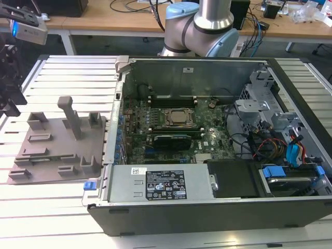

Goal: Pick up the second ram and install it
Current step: 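Pick up the second ram and move it above second insertion slot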

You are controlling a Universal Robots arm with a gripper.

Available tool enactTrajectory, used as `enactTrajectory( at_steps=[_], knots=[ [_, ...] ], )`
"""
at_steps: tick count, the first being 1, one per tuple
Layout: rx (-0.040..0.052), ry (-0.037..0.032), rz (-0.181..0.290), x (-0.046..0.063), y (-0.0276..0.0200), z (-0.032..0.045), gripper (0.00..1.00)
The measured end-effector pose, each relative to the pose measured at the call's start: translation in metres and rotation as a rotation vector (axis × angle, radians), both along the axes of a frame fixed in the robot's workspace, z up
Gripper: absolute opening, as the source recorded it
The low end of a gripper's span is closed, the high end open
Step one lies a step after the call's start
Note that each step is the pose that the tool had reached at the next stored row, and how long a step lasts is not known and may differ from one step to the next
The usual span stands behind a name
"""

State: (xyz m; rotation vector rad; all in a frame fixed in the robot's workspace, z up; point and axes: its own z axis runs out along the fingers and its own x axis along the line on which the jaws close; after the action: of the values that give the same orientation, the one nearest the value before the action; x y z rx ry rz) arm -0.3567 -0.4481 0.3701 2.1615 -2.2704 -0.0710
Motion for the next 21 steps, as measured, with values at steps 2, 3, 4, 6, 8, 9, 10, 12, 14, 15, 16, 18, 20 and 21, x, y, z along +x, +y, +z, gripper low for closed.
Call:
enactTrajectory(
  at_steps=[2, 3, 4, 6, 8, 9, 10, 12, 14, 15, 16, 18, 20, 21],
  knots=[
    [0.0000, 0.0000, 0.000, 0.000, 0.0000, -0.0033, 0.36],
    [0.0000, 0.0000, 0.000, 0.000, 0.0000, -0.0056, 0.36],
    [0.0000, 0.0000, 0.000, 0.000, 0.0000, -0.0075, 0.36],
    [0.0000, 0.0000, 0.000, 0.000, 0.0000, -0.0103, 0.36],
    [0.0000, 0.0000, 0.000, 0.000, 0.0000, -0.0137, 0.36],
    [0.0000, 0.0000, 0.000, 0.000, 0.0000, -0.0144, 0.36],
    [0.0000, 0.0000, 0.000, 0.000, 0.0000, -0.0152, 0.36],
    [0.0000, 0.0000, 0.000, 0.000, 0.0000, -0.0172, 0.36],
    [0.0000, 0.0000, 0.000, 0.000, 0.0000, -0.0191, 0.36],
    [0.0000, 0.0000, 0.000, 0.000, 0.0000, -0.0198, 0.36],
    [0.0000, 0.0000, 0.000, 0.000, 0.0000, -0.0210, 0.36],
    [0.0000, 0.0000, 0.000, 0.000, 0.0000, -0.0236, 0.36],
    [0.0001, 0.0000, 0.000, 0.000, 0.0000, -0.0256, 0.36],
    [0.0000, 0.0000, 0.000, 0.000, 0.0000, -0.0266, 0.36]
  ],
)
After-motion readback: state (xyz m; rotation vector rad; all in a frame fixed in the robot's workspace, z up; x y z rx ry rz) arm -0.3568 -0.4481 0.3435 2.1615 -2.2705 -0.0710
